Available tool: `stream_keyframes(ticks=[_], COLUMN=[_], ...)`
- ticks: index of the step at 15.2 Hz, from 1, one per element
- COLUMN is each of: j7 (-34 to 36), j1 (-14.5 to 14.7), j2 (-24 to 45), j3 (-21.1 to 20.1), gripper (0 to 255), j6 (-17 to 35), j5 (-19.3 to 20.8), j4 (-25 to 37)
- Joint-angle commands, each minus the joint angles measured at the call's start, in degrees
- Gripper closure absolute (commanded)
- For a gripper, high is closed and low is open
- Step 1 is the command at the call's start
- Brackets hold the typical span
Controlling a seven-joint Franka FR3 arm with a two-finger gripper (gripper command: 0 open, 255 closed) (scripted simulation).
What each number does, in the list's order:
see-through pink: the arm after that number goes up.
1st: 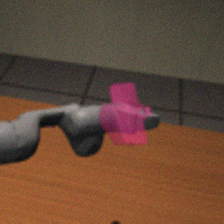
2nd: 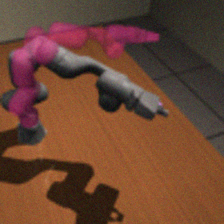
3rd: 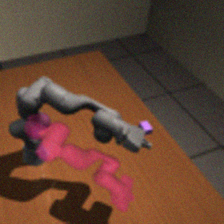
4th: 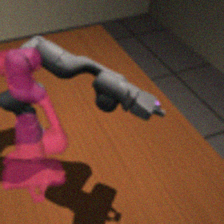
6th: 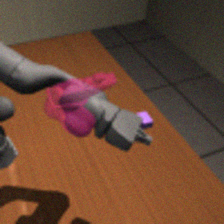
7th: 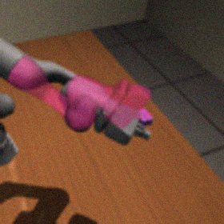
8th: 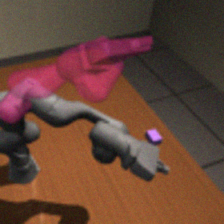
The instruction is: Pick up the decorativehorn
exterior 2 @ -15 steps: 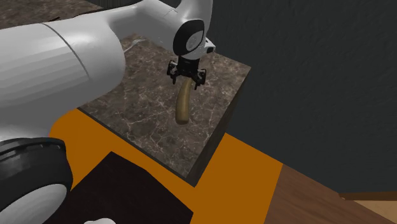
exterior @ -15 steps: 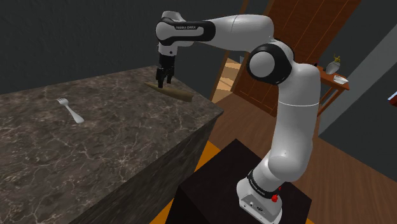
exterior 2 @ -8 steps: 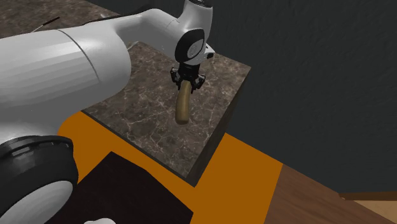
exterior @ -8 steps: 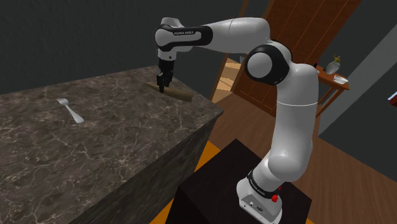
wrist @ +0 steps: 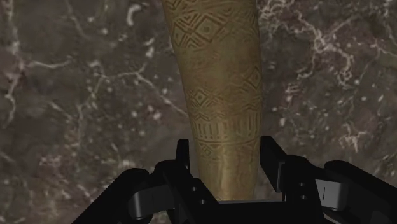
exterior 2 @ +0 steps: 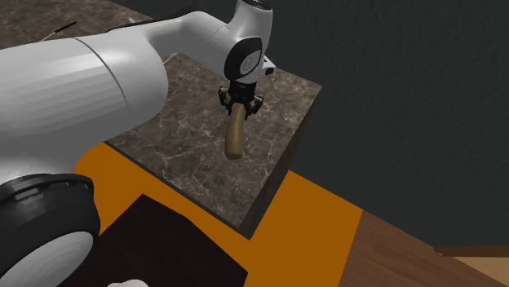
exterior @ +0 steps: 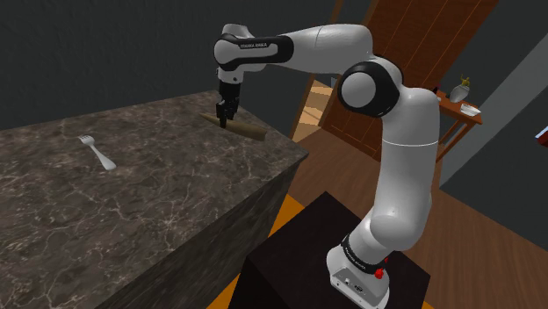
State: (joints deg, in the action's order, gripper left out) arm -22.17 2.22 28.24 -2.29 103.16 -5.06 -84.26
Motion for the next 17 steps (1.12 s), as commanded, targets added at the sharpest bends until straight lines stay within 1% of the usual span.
stream_keyframes(ticks=[1,15,17], j7=[0.08,0.95,0.96], j1=[0.01,-0.06,-0.06], j2=[-0.21,-1.55,-1.56], j3=[0.00,-0.05,-0.05], gripper=[255,255,255], j6=[-0.62,-10.65,-10.76], j5=[0.01,0.10,0.10], j4=[0.38,9.10,9.21])
